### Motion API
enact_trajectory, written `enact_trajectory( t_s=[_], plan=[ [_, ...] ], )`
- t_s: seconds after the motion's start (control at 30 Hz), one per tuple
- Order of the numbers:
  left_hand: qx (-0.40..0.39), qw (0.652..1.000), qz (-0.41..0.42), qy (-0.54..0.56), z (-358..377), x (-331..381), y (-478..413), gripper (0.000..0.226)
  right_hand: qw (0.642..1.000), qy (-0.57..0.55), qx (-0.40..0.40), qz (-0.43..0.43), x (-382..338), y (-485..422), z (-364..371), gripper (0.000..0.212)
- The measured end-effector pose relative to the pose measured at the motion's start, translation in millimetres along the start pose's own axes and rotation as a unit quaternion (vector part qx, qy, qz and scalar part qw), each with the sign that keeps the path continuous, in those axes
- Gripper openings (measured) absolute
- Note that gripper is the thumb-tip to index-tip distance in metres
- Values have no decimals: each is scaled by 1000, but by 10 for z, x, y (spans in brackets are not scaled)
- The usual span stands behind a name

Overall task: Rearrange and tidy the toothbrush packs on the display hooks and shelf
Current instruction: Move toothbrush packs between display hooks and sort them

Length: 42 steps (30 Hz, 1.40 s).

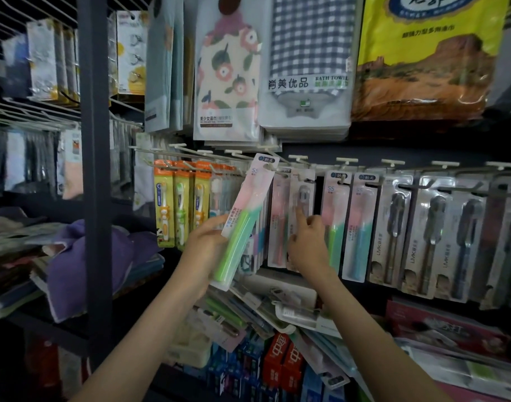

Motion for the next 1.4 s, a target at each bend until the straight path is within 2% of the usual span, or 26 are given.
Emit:
enact_trajectory(
  t_s=[0.03,0.1,0.13,0.17,0.23,0.27,0.33,0.4,0.57,0.73,0.83,0.9,0.97,1.07,1.17,1.27,1.4],
  plan=[
    [24,1000,4,-5,24,12,21,39,1000,11,15,-2,-1,-11,8,66],
    [66,989,55,-117,102,36,30,21,998,27,61,-14,-19,-24,25,66],
    [68,976,81,-188,165,45,36,24,996,31,83,-19,-29,-23,36,65],
    [62,961,98,-251,233,42,43,39,994,34,100,-21,-33,-24,51,65],
    [50,942,119,-311,332,22,30,65,991,36,124,-22,-26,-26,79,68],
    [57,933,130,-330,354,9,14,64,990,34,133,-23,-21,-30,91,69],
    [77,926,152,-336,362,6,14,41,989,33,141,-25,-9,-28,113,70],
    [87,929,167,-320,349,0,26,28,990,38,135,-28,0,-12,133,70],
    [111,928,204,-291,289,-10,60,33,994,15,103,-29,23,53,180,76],
    [141,910,233,-314,274,-11,52,45,991,-76,100,-48,-68,152,78,57],
    [142,905,239,-321,299,-12,68,47,960,-274,50,-33,-249,199,-96,44],
    [135,904,241,-325,314,-7,68,46,915,-402,-24,-18,-434,213,-205,39],
    [110,911,231,-324,321,5,59,55,872,-482,-83,-4,-591,206,-263,40],
    [51,913,221,-338,322,32,70,76,865,-491,-106,7,-728,173,-299,53],
    [13,907,233,-351,290,53,100,76,852,-510,-113,23,-740,159,-297,60],
    [6,899,243,-364,267,51,120,79,824,-552,-128,25,-706,179,-291,62],
    [4,896,259,-360,290,35,196,83,811,-570,-132,24,-700,233,-338,62]
  ],
)
Point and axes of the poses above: each hand's wrist, its own y-axis away from the middle knuckle, its own z-axis out of the palm, x = y × z, the point moved 4 cm from there along -y, towards the middle knuckle, and after that the axes turned 7 degrees about x, right-handed, at the moved point
